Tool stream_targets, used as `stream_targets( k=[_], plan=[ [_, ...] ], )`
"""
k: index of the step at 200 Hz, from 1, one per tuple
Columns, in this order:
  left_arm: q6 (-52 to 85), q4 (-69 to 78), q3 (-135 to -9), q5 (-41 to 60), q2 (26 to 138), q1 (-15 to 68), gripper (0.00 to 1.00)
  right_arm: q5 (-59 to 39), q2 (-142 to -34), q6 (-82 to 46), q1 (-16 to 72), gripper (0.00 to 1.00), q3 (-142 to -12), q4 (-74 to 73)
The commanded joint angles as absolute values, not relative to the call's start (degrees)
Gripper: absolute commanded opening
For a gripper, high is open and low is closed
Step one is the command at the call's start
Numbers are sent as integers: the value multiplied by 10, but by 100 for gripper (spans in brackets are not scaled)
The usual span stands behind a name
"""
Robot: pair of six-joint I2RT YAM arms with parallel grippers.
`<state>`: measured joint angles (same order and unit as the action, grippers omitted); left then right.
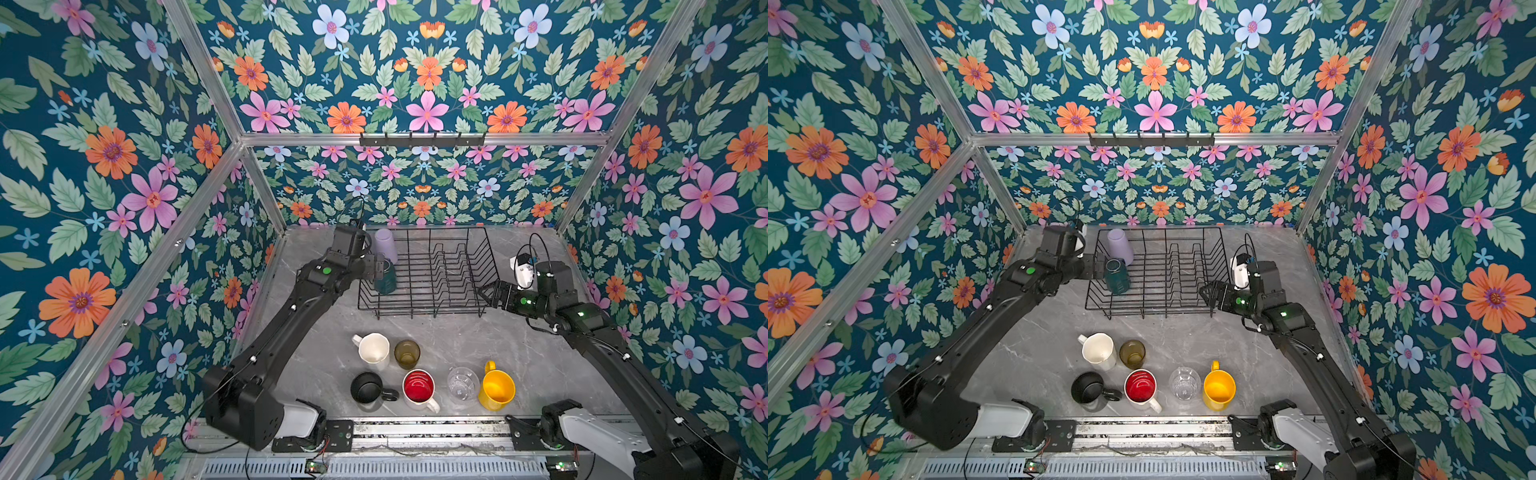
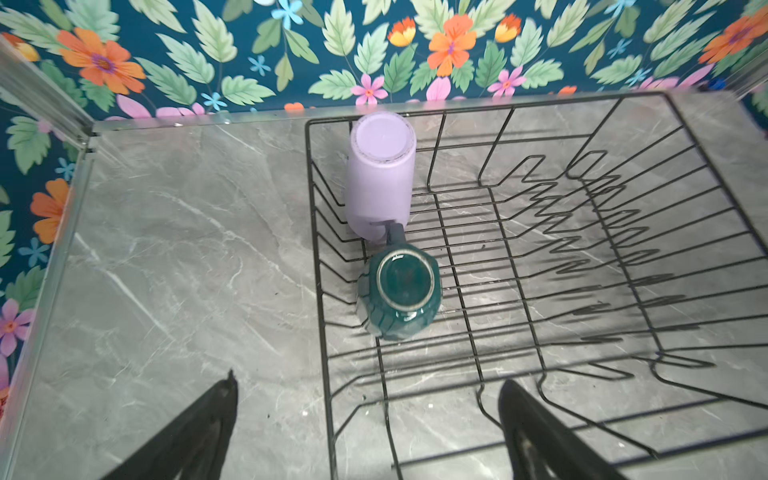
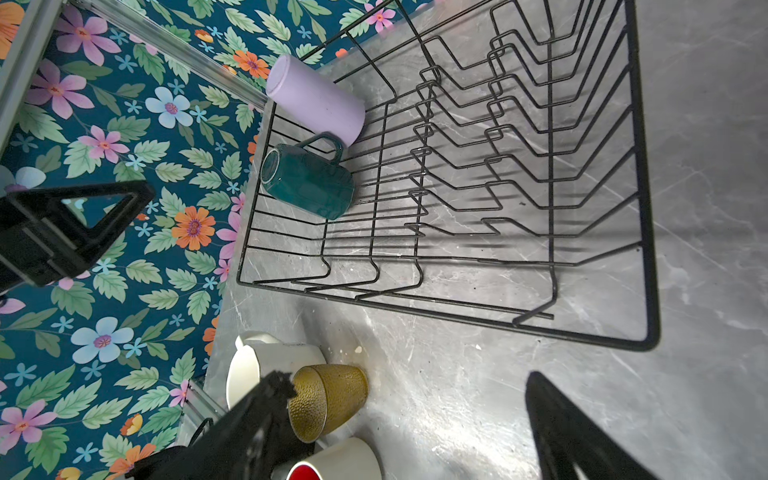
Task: Load the cups into the dish rack
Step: 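Move the left gripper down to the white 'Simple' mug's rim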
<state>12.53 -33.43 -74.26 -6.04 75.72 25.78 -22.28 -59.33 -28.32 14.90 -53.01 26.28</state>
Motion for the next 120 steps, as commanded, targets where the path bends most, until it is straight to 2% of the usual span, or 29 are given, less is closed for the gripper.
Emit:
stream_targets(
  k=[1,37,69,120],
  plan=[
    [132,-362,-708,-51,700,257,96,-222,-598,-275,149,89,-531,254],
    [150,-453,-678,-36,623,257,84,-222,-602,-273,150,89,-533,254],
    [182,-537,-657,8,588,257,77,-222,-604,-273,149,89,-533,254],
    [204,-584,-590,66,553,263,65,-224,-606,-272,149,89,-532,257]
  ],
)
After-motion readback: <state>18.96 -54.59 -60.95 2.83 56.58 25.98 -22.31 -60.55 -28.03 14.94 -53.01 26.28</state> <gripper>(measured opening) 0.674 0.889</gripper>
